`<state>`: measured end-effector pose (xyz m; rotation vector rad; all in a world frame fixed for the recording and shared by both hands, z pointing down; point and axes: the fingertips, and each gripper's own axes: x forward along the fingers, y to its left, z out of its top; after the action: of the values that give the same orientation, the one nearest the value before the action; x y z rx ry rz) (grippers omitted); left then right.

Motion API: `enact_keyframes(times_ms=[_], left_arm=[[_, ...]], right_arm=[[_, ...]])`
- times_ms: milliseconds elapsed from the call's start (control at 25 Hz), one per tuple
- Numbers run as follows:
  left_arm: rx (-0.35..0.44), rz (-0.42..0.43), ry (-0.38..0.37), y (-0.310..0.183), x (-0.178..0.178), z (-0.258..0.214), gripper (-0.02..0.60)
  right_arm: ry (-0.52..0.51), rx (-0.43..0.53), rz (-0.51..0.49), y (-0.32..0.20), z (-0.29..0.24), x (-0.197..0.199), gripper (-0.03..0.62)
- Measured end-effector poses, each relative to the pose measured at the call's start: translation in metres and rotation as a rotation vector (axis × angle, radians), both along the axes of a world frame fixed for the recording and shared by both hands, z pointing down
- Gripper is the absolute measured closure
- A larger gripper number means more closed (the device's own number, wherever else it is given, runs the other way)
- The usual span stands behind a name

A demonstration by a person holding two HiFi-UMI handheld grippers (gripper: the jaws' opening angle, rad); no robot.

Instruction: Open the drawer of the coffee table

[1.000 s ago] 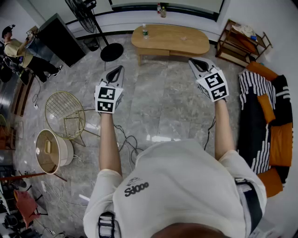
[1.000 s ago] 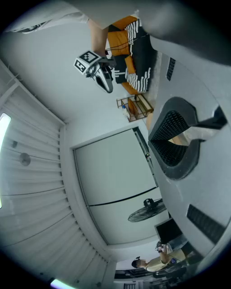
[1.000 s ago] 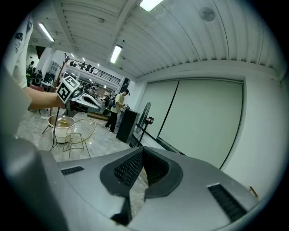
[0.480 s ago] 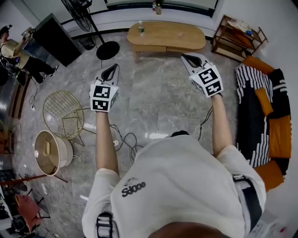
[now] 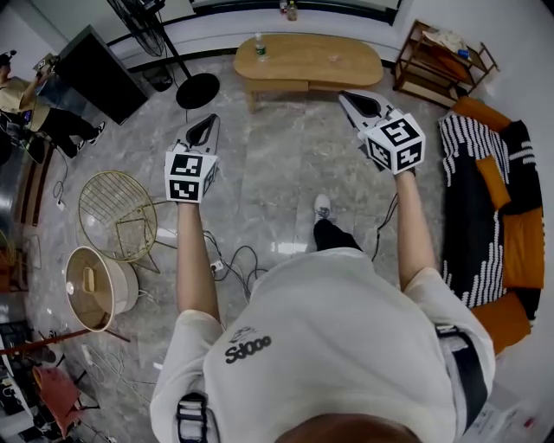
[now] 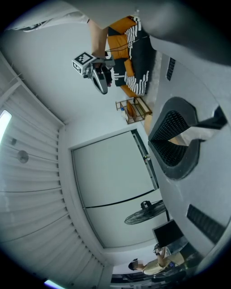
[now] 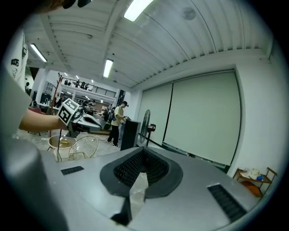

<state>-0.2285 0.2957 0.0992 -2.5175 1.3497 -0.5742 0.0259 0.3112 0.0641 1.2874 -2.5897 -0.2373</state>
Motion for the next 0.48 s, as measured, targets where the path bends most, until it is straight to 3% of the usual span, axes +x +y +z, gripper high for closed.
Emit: enact_keyframes(times_ms=[240, 480], left_arm=[[-0.009, -0.01, -0.031, -0.066, 0.013, 0.01, 0.566], [-0.01, -0.069, 0.065, -0.176, 0.032, 0.005, 0.566]], right_arm=[[0.043, 0.011, 0.05, -0.068, 0.013, 0.025, 0.595], [0.06, 0.047, 0.088, -0.189, 0.012, 0.066, 0.595]])
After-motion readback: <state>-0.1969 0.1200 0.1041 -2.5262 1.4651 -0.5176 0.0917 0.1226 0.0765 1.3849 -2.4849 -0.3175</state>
